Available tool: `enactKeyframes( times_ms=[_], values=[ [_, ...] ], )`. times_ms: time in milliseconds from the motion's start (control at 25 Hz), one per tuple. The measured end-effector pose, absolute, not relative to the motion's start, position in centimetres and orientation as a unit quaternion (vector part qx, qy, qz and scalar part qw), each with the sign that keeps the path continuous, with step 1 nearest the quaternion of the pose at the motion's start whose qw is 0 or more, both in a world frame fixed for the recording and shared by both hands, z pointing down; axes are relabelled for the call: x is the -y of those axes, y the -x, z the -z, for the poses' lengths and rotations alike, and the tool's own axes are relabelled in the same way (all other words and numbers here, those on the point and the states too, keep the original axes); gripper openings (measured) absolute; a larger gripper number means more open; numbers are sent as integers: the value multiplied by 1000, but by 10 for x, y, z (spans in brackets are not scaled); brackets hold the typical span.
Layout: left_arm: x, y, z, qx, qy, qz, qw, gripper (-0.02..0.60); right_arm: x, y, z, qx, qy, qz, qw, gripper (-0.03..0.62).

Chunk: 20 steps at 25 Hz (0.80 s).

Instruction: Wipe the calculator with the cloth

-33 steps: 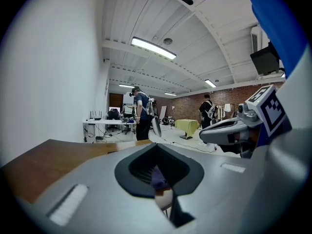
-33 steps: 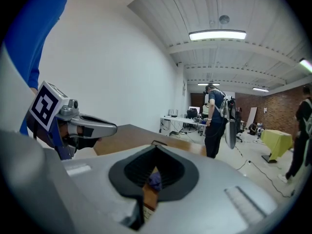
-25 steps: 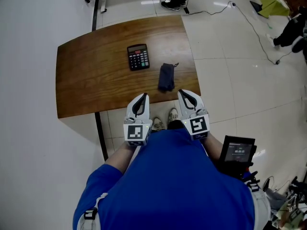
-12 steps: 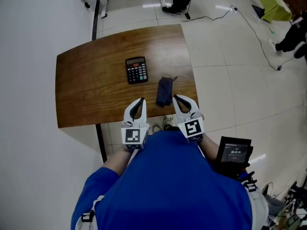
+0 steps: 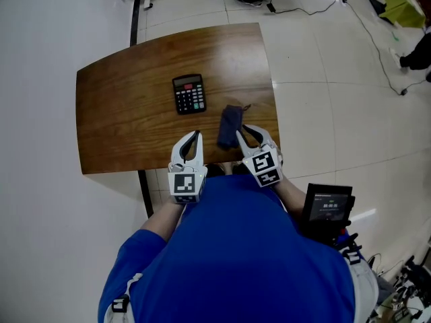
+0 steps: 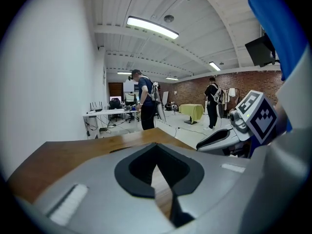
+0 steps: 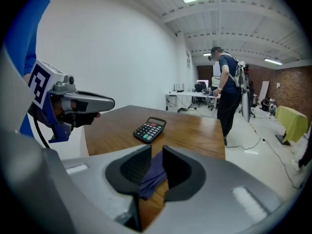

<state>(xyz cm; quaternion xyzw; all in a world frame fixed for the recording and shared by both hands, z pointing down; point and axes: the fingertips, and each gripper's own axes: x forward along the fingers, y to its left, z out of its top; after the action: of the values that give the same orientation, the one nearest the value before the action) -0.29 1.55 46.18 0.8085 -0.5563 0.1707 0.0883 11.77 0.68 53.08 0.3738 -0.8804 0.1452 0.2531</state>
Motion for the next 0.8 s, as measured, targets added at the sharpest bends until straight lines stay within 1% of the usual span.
enactKeyframes(
  times_ms=[40,240,400,800],
  values=[
    [-13,4,-465,557,-808,-172,90,6,-3,-116,-538,879,-372,-154,258,80],
    [-3,12,-479,545,-813,-185,87,6,7,-109,-572,860,-373,-199,286,144],
    [6,26,-499,526,-821,-196,102,6,17,-103,-598,834,-387,-243,310,198],
    [37,61,-523,481,-843,-207,122,6,21,-99,-646,760,-438,-328,350,202]
  ],
)
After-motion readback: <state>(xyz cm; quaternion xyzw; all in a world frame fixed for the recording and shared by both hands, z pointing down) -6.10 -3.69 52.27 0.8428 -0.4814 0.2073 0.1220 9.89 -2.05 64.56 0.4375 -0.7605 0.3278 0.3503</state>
